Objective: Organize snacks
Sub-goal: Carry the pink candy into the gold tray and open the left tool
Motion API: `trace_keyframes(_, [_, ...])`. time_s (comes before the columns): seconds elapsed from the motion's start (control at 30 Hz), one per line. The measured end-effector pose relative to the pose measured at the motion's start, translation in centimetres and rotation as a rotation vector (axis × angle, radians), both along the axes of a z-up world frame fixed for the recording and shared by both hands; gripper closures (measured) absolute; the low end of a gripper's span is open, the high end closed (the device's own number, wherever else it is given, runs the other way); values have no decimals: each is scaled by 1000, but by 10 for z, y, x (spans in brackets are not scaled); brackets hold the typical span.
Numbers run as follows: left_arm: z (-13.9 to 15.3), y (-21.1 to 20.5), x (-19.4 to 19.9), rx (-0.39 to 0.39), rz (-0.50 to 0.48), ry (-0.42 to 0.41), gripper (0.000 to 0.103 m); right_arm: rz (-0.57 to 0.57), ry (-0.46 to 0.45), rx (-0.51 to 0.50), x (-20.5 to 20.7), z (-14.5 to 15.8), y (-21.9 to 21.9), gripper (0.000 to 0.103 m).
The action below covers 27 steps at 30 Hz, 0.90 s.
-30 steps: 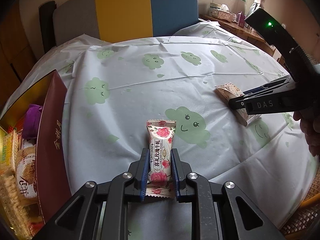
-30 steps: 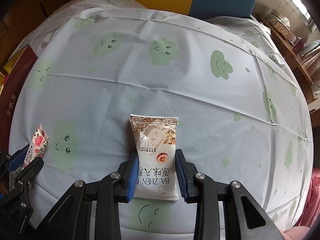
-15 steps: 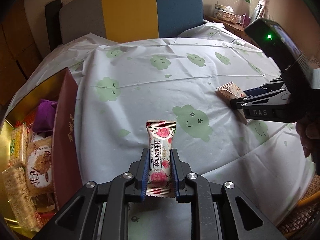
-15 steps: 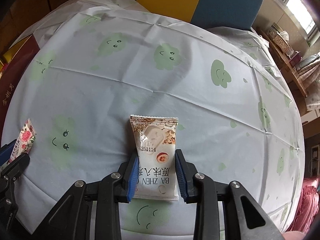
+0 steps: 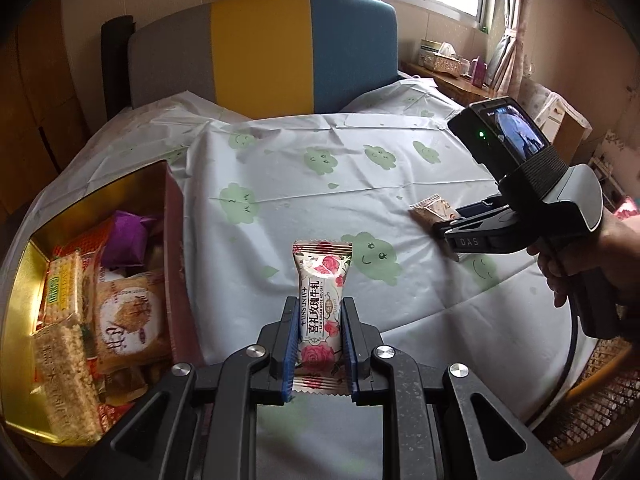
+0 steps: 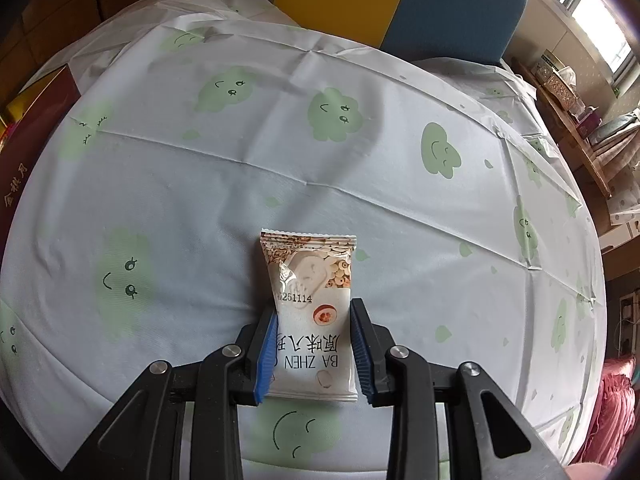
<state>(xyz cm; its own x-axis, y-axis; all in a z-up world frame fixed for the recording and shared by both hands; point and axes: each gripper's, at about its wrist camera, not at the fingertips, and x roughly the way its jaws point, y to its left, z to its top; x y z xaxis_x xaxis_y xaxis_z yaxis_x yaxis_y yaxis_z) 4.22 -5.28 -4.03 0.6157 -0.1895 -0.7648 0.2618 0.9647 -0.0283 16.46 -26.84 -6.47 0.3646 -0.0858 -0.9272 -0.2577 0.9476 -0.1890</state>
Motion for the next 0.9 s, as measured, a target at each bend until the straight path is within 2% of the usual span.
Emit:
trace_keyframes(0.13, [12,14,-7,-22,27,-11,83,2,0,-4,-1,0,2,69])
trace_keyframes(0.33, [28,32,-14,-15,74,-34,83,5,-2,-12,-1,0,4,70])
trace_keyframes(0.9, [29,93,-15,-41,226,-9,83,12,-8,-21,-4,0,6,70])
